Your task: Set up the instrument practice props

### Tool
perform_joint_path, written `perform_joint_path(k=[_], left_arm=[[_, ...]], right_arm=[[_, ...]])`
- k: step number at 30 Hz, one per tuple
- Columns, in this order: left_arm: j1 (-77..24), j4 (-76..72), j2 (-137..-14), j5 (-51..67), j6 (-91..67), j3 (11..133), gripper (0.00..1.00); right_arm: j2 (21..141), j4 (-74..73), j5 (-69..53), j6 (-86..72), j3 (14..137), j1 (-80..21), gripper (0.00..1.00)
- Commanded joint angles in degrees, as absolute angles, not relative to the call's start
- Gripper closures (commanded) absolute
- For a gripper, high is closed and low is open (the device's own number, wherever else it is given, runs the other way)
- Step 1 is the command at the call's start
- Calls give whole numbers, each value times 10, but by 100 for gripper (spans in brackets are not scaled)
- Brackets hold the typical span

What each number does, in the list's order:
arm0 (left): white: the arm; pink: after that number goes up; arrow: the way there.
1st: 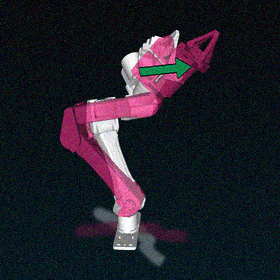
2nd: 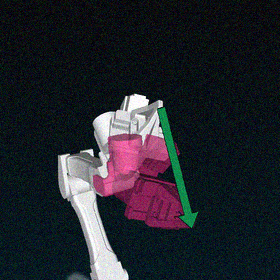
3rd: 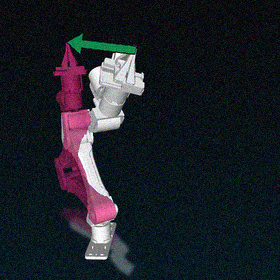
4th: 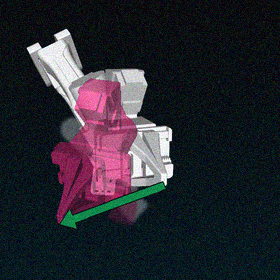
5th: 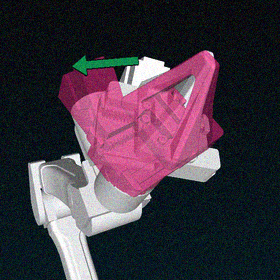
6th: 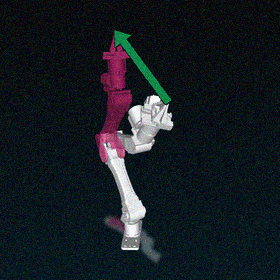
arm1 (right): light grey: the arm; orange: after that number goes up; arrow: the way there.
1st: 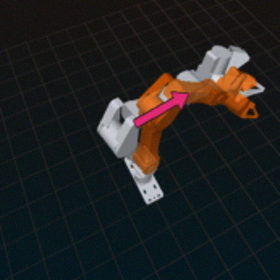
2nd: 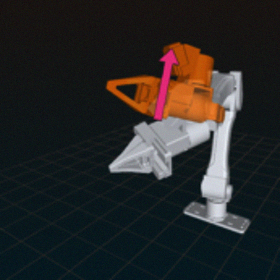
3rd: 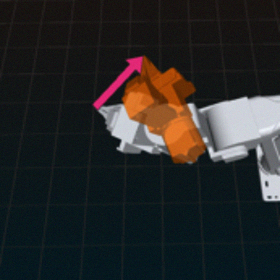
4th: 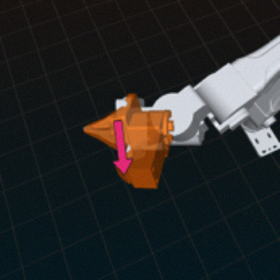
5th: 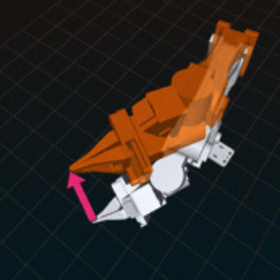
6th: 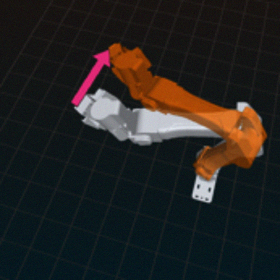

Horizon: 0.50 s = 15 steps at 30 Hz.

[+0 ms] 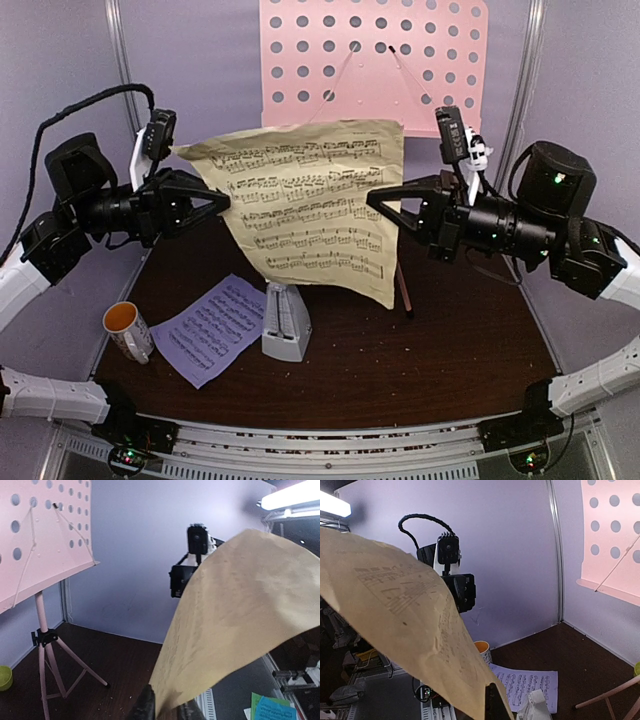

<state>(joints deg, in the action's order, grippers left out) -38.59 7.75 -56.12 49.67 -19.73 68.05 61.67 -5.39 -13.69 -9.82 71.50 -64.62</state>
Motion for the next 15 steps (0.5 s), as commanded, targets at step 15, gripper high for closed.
perform_joint_path(k=[15], left_arm=[[-428,78,-633,125,-108,817,55]], right_arm=[[573,-24,-2,-110,820,-541,100]])
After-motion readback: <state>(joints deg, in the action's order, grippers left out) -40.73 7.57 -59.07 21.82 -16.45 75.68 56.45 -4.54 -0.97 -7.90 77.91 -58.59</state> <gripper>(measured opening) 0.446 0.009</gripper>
